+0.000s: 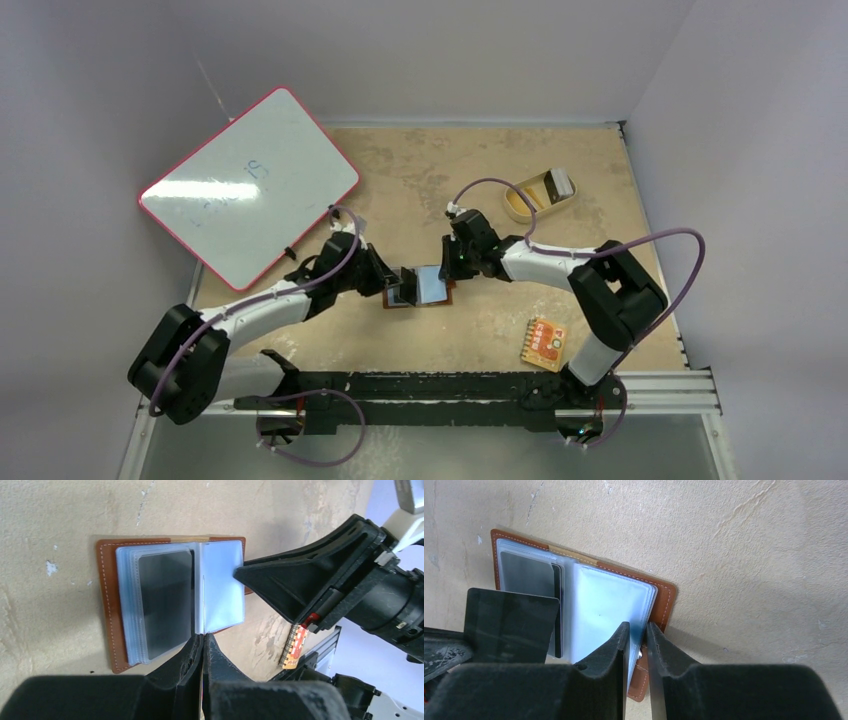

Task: Put the credit cards into the card holder
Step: Insert the credit card into the card holder.

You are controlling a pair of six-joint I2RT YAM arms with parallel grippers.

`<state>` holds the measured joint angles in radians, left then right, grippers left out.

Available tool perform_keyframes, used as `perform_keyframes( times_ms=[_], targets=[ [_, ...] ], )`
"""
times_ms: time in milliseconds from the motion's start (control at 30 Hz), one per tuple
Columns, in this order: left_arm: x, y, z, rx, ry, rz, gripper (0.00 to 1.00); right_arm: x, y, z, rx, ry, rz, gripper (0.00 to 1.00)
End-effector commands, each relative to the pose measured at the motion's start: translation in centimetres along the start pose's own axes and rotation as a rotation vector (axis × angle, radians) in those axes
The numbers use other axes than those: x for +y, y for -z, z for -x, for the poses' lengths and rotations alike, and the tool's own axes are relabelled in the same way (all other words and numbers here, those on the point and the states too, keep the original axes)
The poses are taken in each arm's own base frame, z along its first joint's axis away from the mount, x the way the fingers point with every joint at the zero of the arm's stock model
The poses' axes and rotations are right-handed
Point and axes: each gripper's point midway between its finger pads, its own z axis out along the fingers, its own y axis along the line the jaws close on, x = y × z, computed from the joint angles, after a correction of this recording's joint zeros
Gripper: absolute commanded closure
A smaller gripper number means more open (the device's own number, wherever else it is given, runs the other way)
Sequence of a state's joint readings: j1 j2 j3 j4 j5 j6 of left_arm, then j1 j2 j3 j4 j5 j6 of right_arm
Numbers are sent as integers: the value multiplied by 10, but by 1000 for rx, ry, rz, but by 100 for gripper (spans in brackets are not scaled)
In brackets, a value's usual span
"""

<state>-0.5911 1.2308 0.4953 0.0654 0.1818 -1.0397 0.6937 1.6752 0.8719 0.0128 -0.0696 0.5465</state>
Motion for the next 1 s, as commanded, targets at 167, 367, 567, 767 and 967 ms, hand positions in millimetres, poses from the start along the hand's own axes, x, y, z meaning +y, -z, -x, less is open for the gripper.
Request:
perform_keyframes(
  times_ms=[167, 367, 567, 767, 967],
  targets=[
    [5, -8, 4, -39, -20, -12, 100, 0, 0, -4, -11, 1, -5, 80],
    [-5, -7, 4, -38, -11, -67, 100, -1, -2, -9, 2, -1, 1, 81],
    [-14, -5, 8, -48, 0, -92, 100, 0, -2, -11, 6, 0, 10, 81],
    [-16, -7, 11, -60, -3, -95, 100, 1, -2, -13, 11, 0, 18, 80],
    [0, -15, 7, -61, -4, -54, 100, 0, -1, -15, 9, -4, 18, 80]
  ],
)
